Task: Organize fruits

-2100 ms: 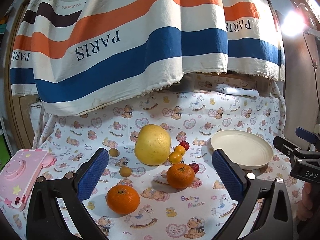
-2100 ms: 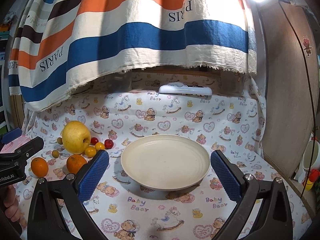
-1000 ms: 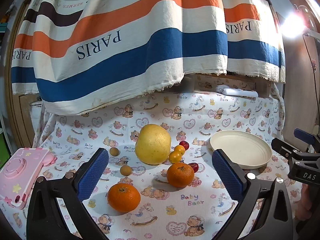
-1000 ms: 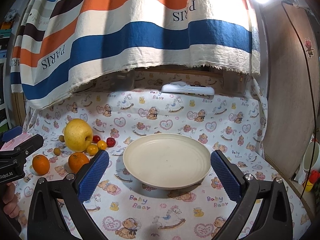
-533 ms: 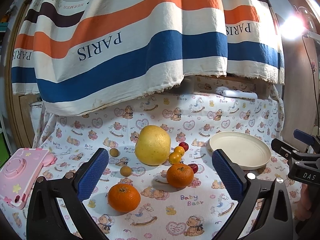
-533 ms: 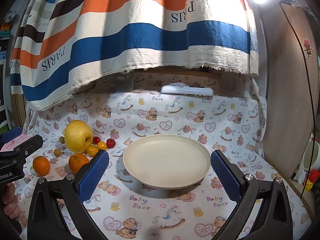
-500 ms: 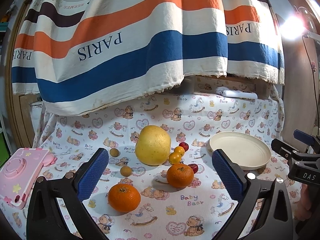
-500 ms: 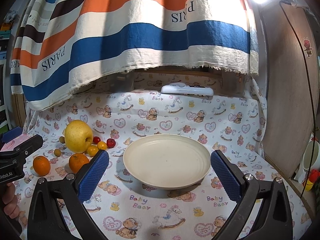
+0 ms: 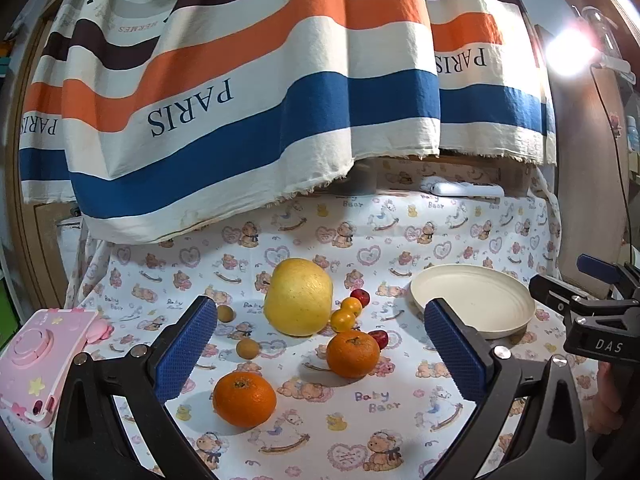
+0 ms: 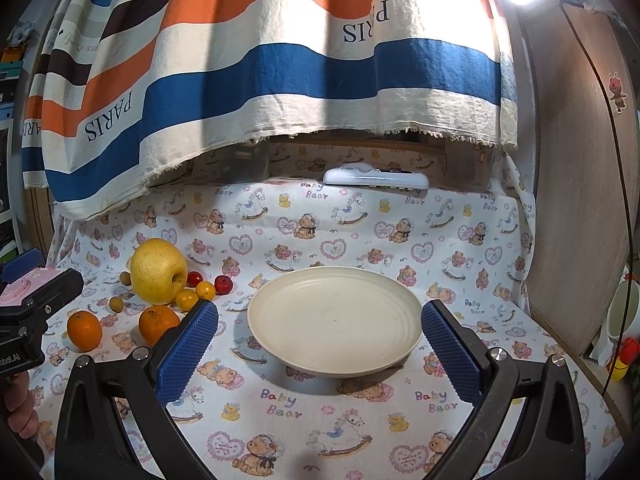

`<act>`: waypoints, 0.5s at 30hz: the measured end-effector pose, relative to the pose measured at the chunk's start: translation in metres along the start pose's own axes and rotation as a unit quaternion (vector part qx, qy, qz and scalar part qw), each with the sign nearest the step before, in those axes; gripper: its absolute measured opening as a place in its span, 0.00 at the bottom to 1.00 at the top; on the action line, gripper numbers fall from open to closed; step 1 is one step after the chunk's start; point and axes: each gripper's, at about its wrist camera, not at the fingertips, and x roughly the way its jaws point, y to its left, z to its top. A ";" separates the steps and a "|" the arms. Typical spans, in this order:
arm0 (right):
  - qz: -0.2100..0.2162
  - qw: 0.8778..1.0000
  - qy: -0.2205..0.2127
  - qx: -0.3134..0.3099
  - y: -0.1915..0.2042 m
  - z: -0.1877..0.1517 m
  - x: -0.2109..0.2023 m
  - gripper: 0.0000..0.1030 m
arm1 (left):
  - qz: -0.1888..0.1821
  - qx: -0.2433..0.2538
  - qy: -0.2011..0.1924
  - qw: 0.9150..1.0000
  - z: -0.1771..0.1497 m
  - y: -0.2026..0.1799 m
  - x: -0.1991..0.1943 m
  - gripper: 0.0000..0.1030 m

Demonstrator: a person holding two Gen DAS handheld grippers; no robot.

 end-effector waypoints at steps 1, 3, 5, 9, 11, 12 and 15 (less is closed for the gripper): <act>0.000 1.000 0.000 0.000 0.001 -0.001 -0.001 0.99 | 0.000 0.000 0.001 1.000 0.000 0.000 0.000 1.00; 0.000 1.000 0.000 0.000 0.000 0.000 0.000 0.99 | -0.001 -0.002 0.003 1.000 0.000 0.000 0.001 1.00; 0.000 1.000 0.000 0.001 0.000 0.000 0.000 0.99 | 0.001 -0.004 0.003 1.000 -0.001 0.001 0.001 1.00; 0.000 1.000 0.000 0.000 0.000 0.000 0.000 0.99 | 0.001 -0.004 0.003 1.000 -0.001 0.001 0.001 1.00; 0.000 1.000 0.000 0.001 0.000 0.000 0.000 0.99 | 0.003 -0.003 0.003 1.000 -0.001 0.001 0.001 1.00; 0.000 1.000 0.000 0.001 0.000 0.000 0.000 0.99 | 0.006 0.000 0.003 1.000 0.000 0.001 0.001 1.00; 0.000 1.000 0.001 0.000 0.001 0.000 0.000 0.99 | -0.006 -0.003 0.019 1.000 0.006 0.007 0.002 1.00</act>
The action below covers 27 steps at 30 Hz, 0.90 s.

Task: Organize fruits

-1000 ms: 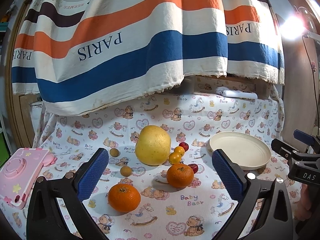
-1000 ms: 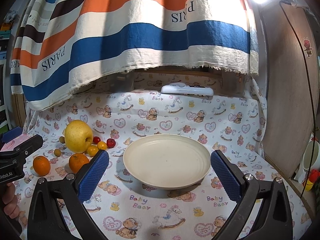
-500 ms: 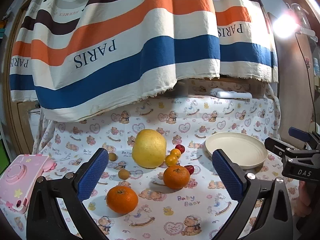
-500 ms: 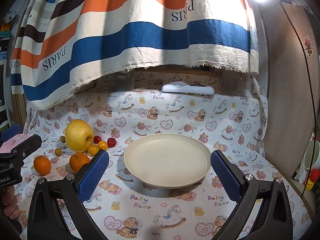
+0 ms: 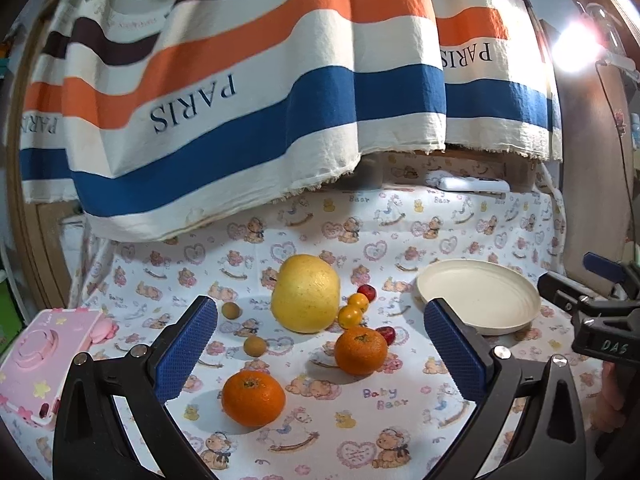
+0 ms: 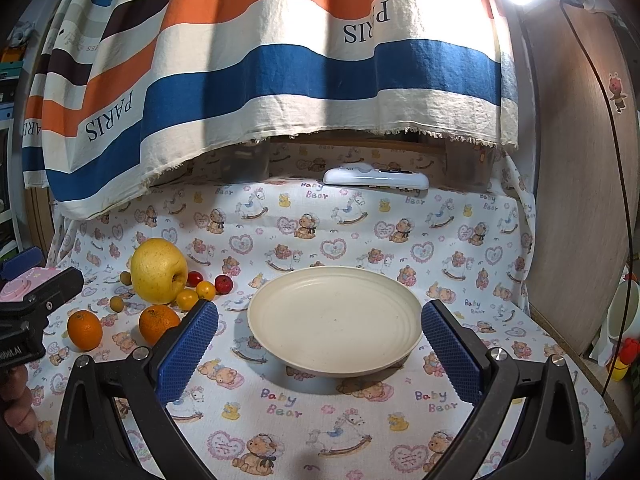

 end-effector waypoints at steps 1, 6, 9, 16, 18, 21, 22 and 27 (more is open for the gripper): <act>0.000 1.000 0.000 0.000 0.000 0.000 0.000 0.99 | -0.016 -0.009 0.003 1.000 0.004 0.004 -0.001 1.00; 0.008 1.000 0.010 -0.001 0.002 -0.003 -0.001 0.99 | -0.020 -0.026 -0.031 0.999 0.020 0.022 -0.019 1.00; 0.008 1.000 0.008 -0.002 0.002 -0.002 0.000 0.99 | -0.018 -0.035 -0.036 0.999 0.026 0.029 -0.024 1.00; 0.011 0.999 0.036 -0.001 0.004 0.004 0.010 0.99 | 0.010 -0.071 -0.026 0.997 0.040 0.061 -0.022 1.00; 0.011 0.999 0.050 0.002 0.004 0.011 0.014 0.99 | 0.020 -0.087 -0.006 0.996 0.041 0.073 -0.015 1.00; 0.014 0.998 0.056 -0.015 0.008 0.023 0.013 0.99 | 0.044 -0.106 0.068 0.991 0.038 0.089 0.008 1.00; 0.014 0.998 0.057 -0.022 0.010 0.028 0.013 0.99 | 0.047 -0.106 0.118 0.986 0.033 0.092 0.021 1.00; 0.047 0.997 0.059 -0.003 0.025 0.057 0.010 0.99 | 0.009 -0.099 0.265 0.959 0.011 0.088 0.057 0.81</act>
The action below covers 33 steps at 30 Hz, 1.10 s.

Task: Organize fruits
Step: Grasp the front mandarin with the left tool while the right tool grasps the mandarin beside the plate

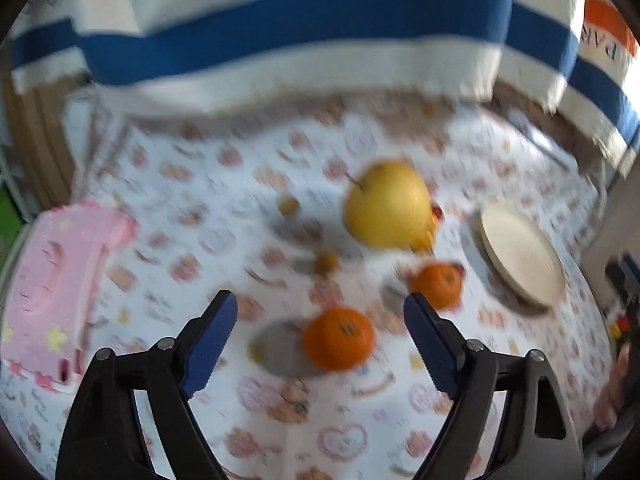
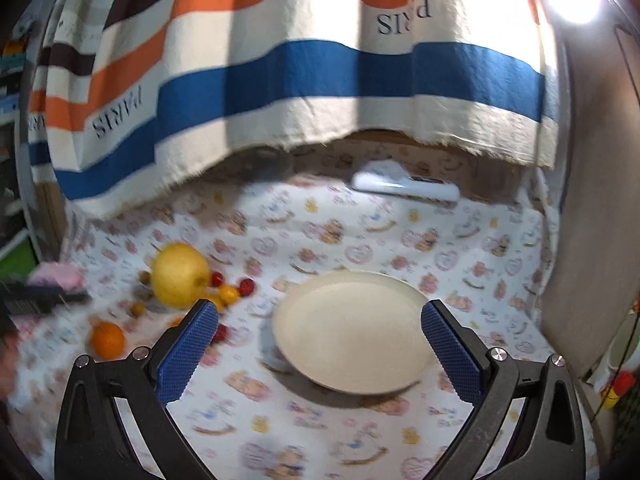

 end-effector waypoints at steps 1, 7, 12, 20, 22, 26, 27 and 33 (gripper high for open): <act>0.005 1.000 -0.003 0.002 0.004 0.005 0.000 0.99 | 0.000 0.007 0.008 1.000 -0.002 -0.003 0.003 0.81; 0.032 0.999 0.013 -0.005 0.041 0.023 0.016 0.99 | 0.020 0.031 0.038 0.999 -0.009 -0.014 0.020 0.81; 0.075 0.995 0.065 0.009 0.061 0.025 0.047 0.99 | 0.016 0.008 0.073 0.997 -0.008 -0.004 0.041 0.81; 0.107 0.989 0.099 0.029 0.069 0.018 0.085 0.99 | -0.005 -0.023 0.098 0.995 -0.010 0.005 0.050 0.81; 0.109 0.990 0.090 0.021 0.072 0.014 0.088 0.99 | -0.008 -0.027 0.100 0.995 -0.010 0.005 0.052 0.81; 0.095 0.992 0.077 -0.013 0.080 0.004 0.090 0.99 | -0.009 -0.022 0.104 0.994 -0.011 0.002 0.055 0.79; 0.090 0.993 0.073 -0.018 0.081 0.002 0.090 0.99 | -0.008 -0.019 0.105 0.994 -0.012 0.000 0.055 0.75; 0.096 0.990 0.101 -0.029 0.084 -0.013 0.101 0.99 | -0.011 -0.026 0.101 0.994 -0.013 -0.002 0.056 0.49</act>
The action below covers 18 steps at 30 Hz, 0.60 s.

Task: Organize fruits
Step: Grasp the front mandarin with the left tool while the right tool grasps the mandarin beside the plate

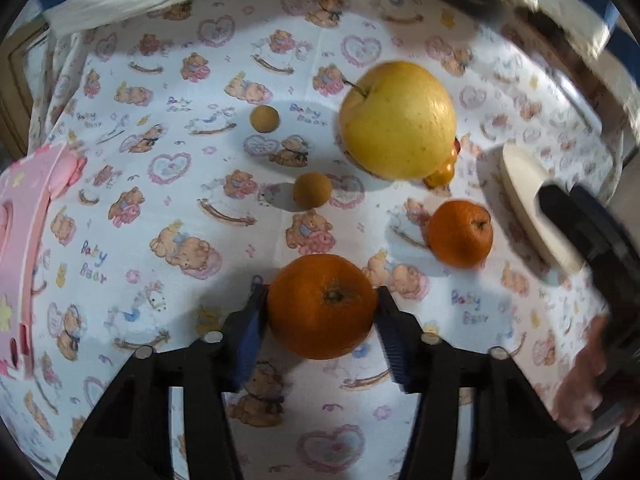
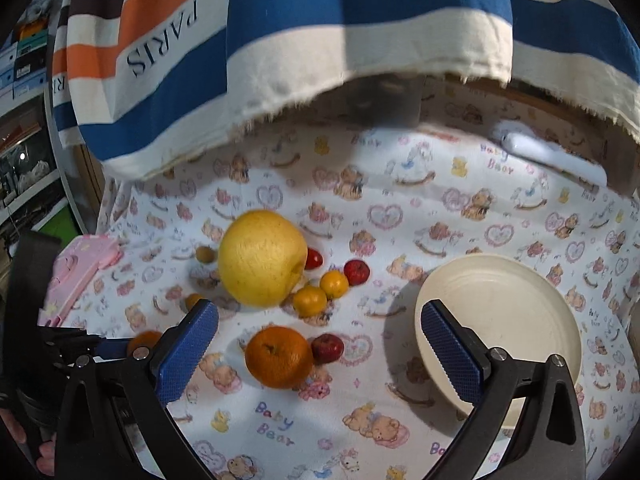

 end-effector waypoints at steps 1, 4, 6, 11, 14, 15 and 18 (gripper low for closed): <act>0.003 1.000 0.006 0.002 0.000 -0.002 0.002 0.94 | 0.005 -0.003 -0.003 1.000 0.000 0.001 -0.001 0.49; 0.023 0.999 0.031 0.007 0.000 -0.004 0.011 0.79 | 0.010 0.005 -0.018 1.000 0.000 0.002 -0.004 0.48; 0.036 0.998 0.041 0.010 0.000 -0.006 0.014 0.76 | 0.014 0.010 -0.040 0.999 0.000 0.001 -0.011 0.48; 0.049 0.998 0.050 -0.001 0.004 -0.009 0.021 0.67 | 0.036 0.022 -0.127 0.991 -0.002 -0.008 -0.033 0.48; 0.046 0.997 0.056 -0.015 0.008 -0.012 0.027 0.67 | 0.044 0.022 -0.170 0.984 -0.003 -0.008 -0.044 0.48; 0.044 0.997 0.059 -0.019 0.010 -0.013 0.029 0.67 | 0.039 0.019 -0.175 0.984 -0.003 -0.006 -0.046 0.48; 0.046 0.996 0.072 -0.029 0.013 -0.017 0.036 0.64 | 0.019 0.012 -0.182 0.983 -0.002 -0.001 -0.051 0.48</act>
